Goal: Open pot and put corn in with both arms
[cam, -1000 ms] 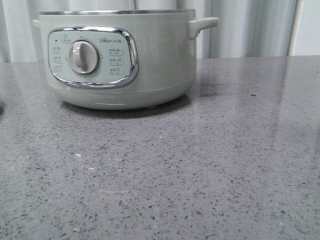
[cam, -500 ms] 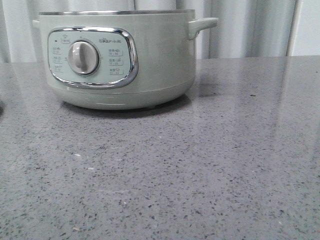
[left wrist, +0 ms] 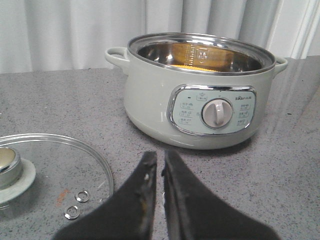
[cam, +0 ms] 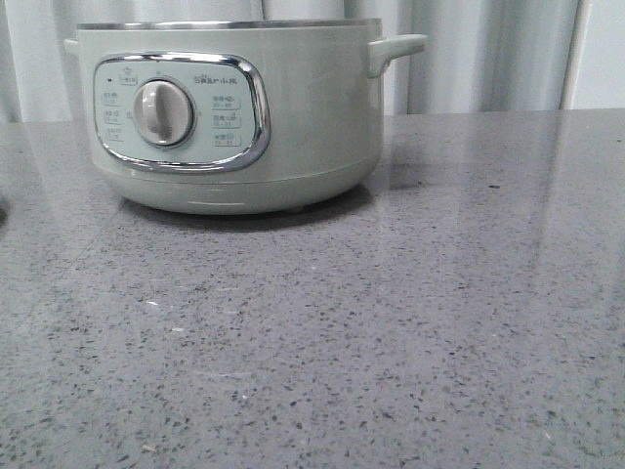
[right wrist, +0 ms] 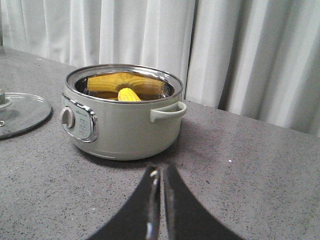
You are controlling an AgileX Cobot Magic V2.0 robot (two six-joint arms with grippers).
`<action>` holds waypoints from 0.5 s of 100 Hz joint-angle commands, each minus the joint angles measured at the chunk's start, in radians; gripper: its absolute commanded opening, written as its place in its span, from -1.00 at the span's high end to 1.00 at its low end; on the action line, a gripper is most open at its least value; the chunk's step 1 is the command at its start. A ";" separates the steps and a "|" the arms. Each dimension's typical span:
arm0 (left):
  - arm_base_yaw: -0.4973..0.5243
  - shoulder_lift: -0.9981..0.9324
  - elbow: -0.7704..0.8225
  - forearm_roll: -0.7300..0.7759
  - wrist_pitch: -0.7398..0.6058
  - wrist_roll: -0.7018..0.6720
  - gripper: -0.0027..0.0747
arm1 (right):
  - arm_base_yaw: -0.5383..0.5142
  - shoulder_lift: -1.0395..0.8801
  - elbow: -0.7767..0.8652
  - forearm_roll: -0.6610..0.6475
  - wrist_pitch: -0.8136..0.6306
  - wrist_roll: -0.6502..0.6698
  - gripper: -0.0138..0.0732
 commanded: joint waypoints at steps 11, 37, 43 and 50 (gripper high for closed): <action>-0.003 0.017 -0.025 -0.033 -0.065 0.002 0.98 | -0.006 0.015 -0.022 -0.017 -0.085 0.002 0.81; 0.001 -0.019 0.082 0.240 -0.278 -0.026 0.98 | -0.006 0.015 -0.022 -0.017 -0.085 0.002 0.81; 0.001 -0.043 0.138 0.349 -0.357 -0.101 0.98 | -0.006 0.015 -0.022 -0.017 -0.085 0.002 0.81; 0.001 -0.077 0.206 0.477 -0.437 -0.196 0.98 | -0.006 0.015 -0.022 -0.017 -0.085 0.002 0.81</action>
